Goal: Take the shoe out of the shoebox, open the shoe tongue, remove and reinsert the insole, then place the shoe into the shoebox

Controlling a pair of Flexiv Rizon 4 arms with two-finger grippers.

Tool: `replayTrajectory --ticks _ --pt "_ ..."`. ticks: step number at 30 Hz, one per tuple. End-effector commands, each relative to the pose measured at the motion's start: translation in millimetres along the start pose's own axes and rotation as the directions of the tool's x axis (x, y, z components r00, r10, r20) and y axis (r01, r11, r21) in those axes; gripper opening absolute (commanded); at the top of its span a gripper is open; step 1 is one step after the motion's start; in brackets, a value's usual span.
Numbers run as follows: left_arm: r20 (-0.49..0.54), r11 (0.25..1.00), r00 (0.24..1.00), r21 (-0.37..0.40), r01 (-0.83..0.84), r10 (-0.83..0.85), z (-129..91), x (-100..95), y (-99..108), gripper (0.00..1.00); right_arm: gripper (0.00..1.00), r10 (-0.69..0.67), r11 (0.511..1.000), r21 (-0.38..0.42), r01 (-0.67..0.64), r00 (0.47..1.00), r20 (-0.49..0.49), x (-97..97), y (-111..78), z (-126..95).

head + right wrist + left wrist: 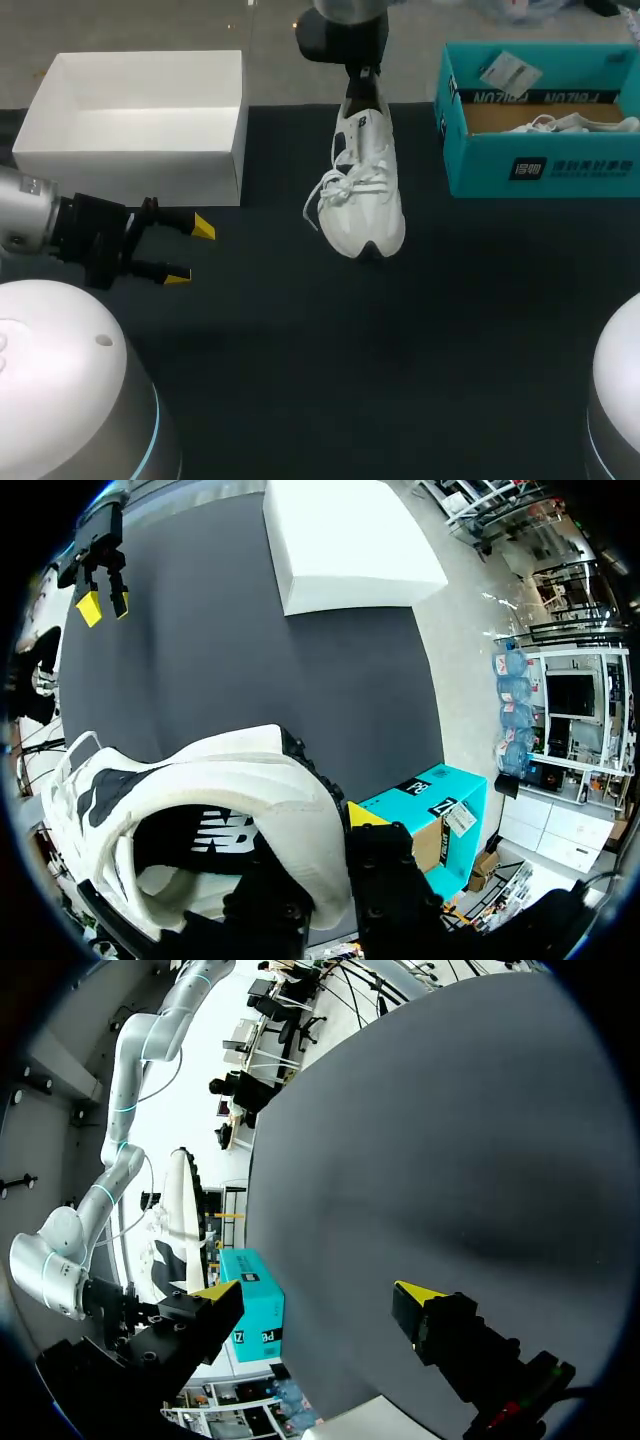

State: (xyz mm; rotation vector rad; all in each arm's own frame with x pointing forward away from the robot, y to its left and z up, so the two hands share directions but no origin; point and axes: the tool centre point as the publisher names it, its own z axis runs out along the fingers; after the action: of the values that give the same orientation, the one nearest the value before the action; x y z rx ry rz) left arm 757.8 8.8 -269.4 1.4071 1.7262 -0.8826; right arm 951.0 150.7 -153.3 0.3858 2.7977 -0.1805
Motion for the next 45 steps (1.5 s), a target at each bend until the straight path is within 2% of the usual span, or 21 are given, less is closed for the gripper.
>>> replayTrajectory --ticks 1,11,13,14,16,18,23,27,31,34,38,45 --pt "-0.005 1.000 1.000 -0.001 0.000 0.000 0 -0.6 -1 1.00 0.00 -0.001 1.000 0.000 0.001 1.000 -0.002 -0.8 0.1 0" --pt "-0.005 1.000 1.000 -0.001 0.000 0.000 0 -0.6 -1 1.00 0.00 -0.001 1.000 0.000 0.001 1.000 -0.002 -0.8 0.1 0" --pt "-0.005 1.000 1.000 -0.001 0.000 0.000 0 -0.6 -1 1.00 0.00 -0.007 1.000 -0.014 0.007 1.000 -0.019 -20.5 -6.6 4" --pt "-0.005 1.000 1.000 -0.001 0.000 0.000 0 -0.6 -1 1.00 0.00 -0.008 0.999 -0.034 0.005 0.997 -0.080 -32.6 -11.0 8" --pt "-0.005 1.000 1.000 -0.001 0.000 0.000 0 -0.6 -1 1.00 0.00 0.036 0.998 -0.047 -0.039 0.997 -0.071 -60.3 -20.2 17" --pt "-0.005 1.000 1.000 -0.001 0.000 0.000 0 -0.6 -1 1.00 0.00 0.030 0.998 -0.056 -0.036 0.994 -0.105 -84.6 -30.7 24" --pt "-0.005 1.000 1.000 -0.001 0.000 0.000 0 -0.6 -1 1.00 0.00 0.103 0.991 -0.088 -0.104 0.995 -0.016 -143.3 -57.8 38" --pt "-0.005 1.000 1.000 -0.001 0.000 0.000 0 -0.6 -1 1.00 0.00 0.108 0.992 -0.080 -0.101 0.990 0.095 -188.4 -88.2 54" --pt "-0.005 1.000 1.000 -0.001 0.000 0.000 0 -0.6 -1 1.00 0.00 0.122 0.992 -0.045 -0.118 0.985 0.122 -225.2 -120.9 71" --pt "-0.005 1.000 1.000 -0.001 0.000 0.000 0 -0.6 -1 1.00 0.00 0.160 0.987 -0.010 -0.160 0.978 0.134 -243.8 -140.6 78" --pt "-0.005 1.000 1.000 -0.001 0.000 0.000 0 -0.6 -1 1.00 0.00 0.188 0.981 0.010 -0.192 0.970 0.157 -257.6 -160.7 77" --pt "-0.005 1.000 1.000 -0.001 0.000 0.000 0 -0.6 -1 1.00 0.00 0.110 0.992 0.044 -0.118 0.982 0.153 -278.5 -204.8 82"
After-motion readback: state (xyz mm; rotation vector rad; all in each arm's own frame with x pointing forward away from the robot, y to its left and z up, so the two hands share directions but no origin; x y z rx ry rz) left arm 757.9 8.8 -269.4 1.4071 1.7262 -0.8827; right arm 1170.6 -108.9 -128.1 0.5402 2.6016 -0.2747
